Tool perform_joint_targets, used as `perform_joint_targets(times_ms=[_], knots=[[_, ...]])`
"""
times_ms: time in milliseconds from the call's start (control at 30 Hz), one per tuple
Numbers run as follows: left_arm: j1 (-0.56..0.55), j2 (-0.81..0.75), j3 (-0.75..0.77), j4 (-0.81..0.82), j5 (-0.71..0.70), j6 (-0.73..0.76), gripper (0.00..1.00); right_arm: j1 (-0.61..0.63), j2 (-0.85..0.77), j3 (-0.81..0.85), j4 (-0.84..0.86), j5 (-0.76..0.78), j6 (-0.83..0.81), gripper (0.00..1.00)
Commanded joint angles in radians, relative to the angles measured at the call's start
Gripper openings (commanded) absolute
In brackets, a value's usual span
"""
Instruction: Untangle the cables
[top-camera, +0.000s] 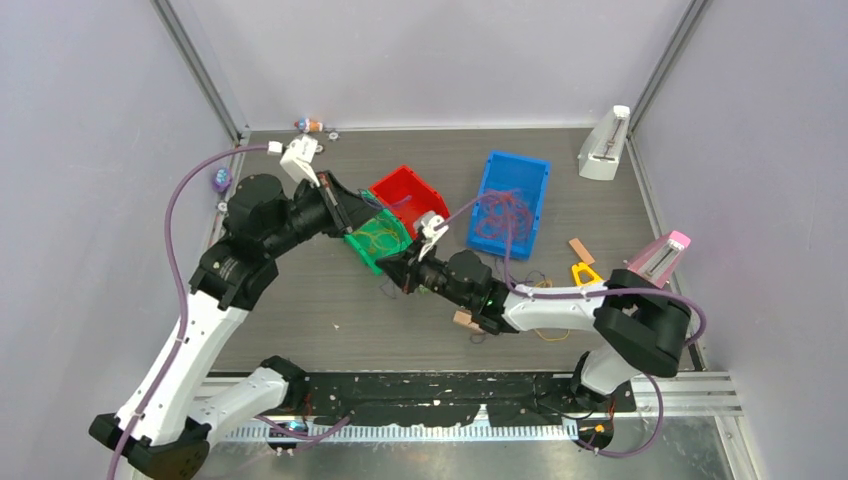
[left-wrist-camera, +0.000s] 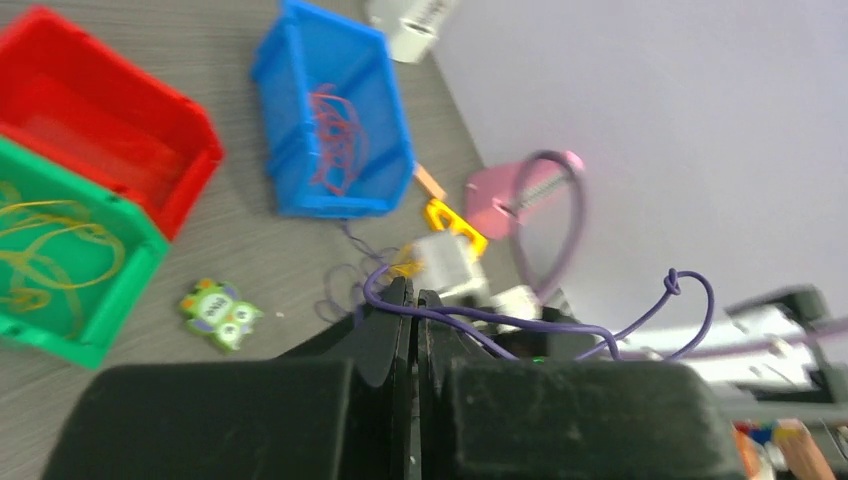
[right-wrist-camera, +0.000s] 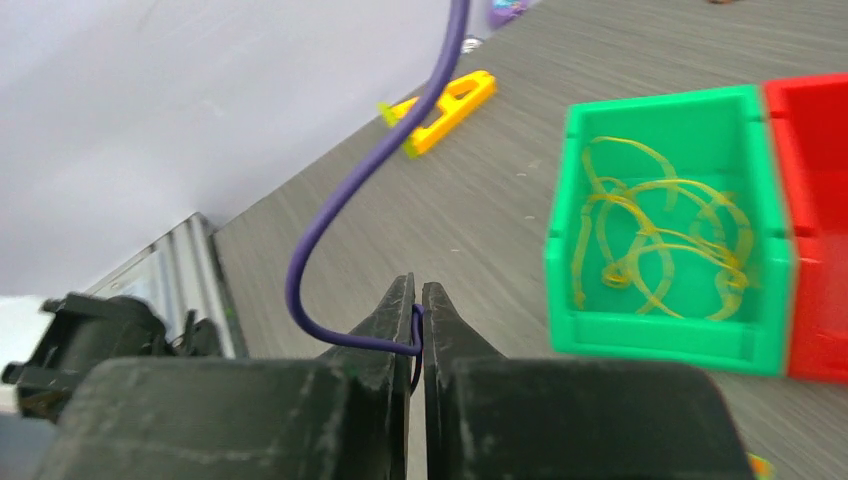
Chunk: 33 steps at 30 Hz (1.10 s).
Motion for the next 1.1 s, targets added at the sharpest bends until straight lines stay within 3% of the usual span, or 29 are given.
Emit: perform_joint_targets(times_ms=[0,233,433,700,967,1067], knots=[[0.077,0.086,0.041,-0.087,-0.127,0.053,0.0,-0.087,-0.11,0.01,-0.189,0.08,0.036,0.05],[0.084,0.415,0.171,-0.094,-0.285,0.123,0.0,-0.335,0.026,0.289,-0.534,-0.155,0.045,0.05],[0.086,0.795,0.513,-0.253,-0.407,0.187,0.0,-0.419,0.247,0.606,-0.729,-0.21,0.02,0.05],[0.121,1.189,0.975,-0.499,-0.359,0.21,0.0,-0.439,0.522,0.978,-0.952,-0.184,0.047,0.05],[0.133,1.253,0.894,-0.441,-0.291,0.211,0.0,-0.439,0.649,1.052,-1.008,-0.143,0.116,0.07],[0.133,1.248,0.844,-0.408,-0.281,0.211,0.0,-0.439,0.657,1.042,-1.013,-0.128,0.122,0.18]])
